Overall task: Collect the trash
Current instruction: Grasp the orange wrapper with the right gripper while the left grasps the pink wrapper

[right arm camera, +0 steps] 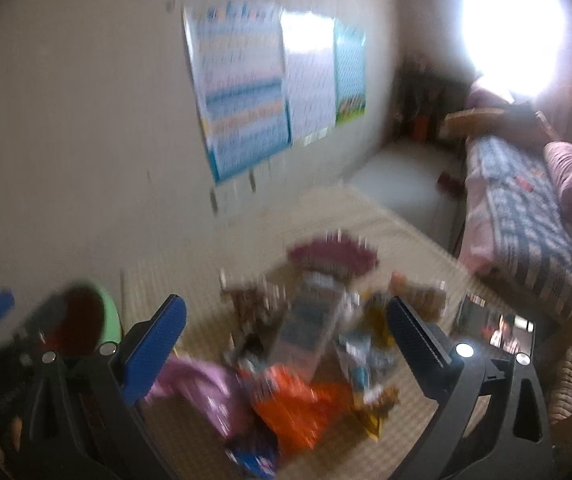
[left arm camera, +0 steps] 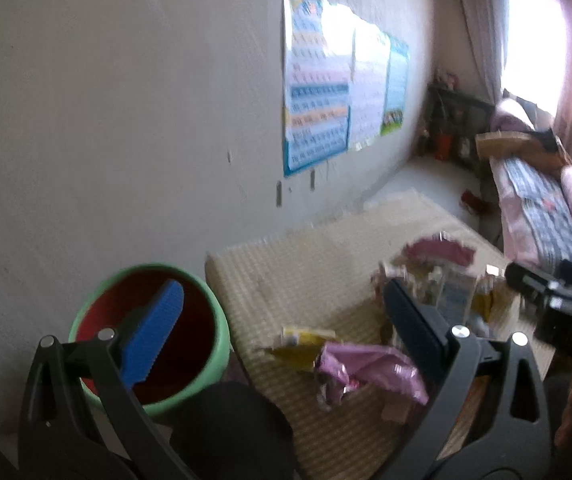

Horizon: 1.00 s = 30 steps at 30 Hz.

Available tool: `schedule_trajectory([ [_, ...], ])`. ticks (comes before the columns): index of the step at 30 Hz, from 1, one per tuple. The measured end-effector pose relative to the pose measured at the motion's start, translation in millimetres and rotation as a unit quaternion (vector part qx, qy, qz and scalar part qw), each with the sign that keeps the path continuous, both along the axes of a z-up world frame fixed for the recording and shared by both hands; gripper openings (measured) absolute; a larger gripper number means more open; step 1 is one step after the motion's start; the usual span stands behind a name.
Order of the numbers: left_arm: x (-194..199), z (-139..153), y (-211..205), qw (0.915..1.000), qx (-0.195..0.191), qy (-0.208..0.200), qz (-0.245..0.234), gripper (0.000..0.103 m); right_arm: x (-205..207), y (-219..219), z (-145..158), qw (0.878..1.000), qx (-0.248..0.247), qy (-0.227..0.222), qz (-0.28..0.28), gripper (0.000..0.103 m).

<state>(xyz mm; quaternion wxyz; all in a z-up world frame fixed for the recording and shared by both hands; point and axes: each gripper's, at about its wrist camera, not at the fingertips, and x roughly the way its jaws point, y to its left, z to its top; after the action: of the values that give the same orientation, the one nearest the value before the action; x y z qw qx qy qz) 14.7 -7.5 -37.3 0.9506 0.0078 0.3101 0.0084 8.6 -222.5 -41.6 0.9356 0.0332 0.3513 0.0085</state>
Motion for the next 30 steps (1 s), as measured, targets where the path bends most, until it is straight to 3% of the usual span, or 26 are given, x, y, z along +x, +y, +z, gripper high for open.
schedule_trajectory([
  [3,5.8,-19.9,-4.5,0.9990,0.000,0.039,-0.022,0.094,-7.6,-7.1,-31.2,0.999,-0.009,0.045,0.017,0.096],
  [7,14.3,-47.6,-10.5,0.9918,-0.041,0.110,-0.052,0.084,-15.1,-18.8,-50.7,0.997,0.001,0.071,0.014,0.096],
  [11,18.7,-65.0,-13.0,0.9874,-0.042,0.143,-0.053,0.077,-14.7,-26.3,-53.2,0.996,0.029,0.084,0.013,0.096],
  [16,23.7,-75.4,-11.1,0.9822,-0.059,0.172,-0.049,0.074,-5.8,-13.5,-62.6,0.992,0.031,0.112,0.051,0.088],
  [19,23.1,-75.4,-15.3,0.9824,-0.055,0.171,-0.051,0.074,7.9,-9.7,-78.2,0.987,0.047,0.141,0.068,0.073],
  [25,23.6,-73.8,-18.3,0.9816,-0.053,0.173,-0.059,0.074,28.2,-7.0,-113.6,0.970,0.102,0.201,0.092,0.033],
  [30,28.3,-74.0,-12.8,0.9818,-0.054,0.174,-0.055,0.074,19.7,-6.6,-96.7,0.975,0.102,0.167,0.103,0.028],
])
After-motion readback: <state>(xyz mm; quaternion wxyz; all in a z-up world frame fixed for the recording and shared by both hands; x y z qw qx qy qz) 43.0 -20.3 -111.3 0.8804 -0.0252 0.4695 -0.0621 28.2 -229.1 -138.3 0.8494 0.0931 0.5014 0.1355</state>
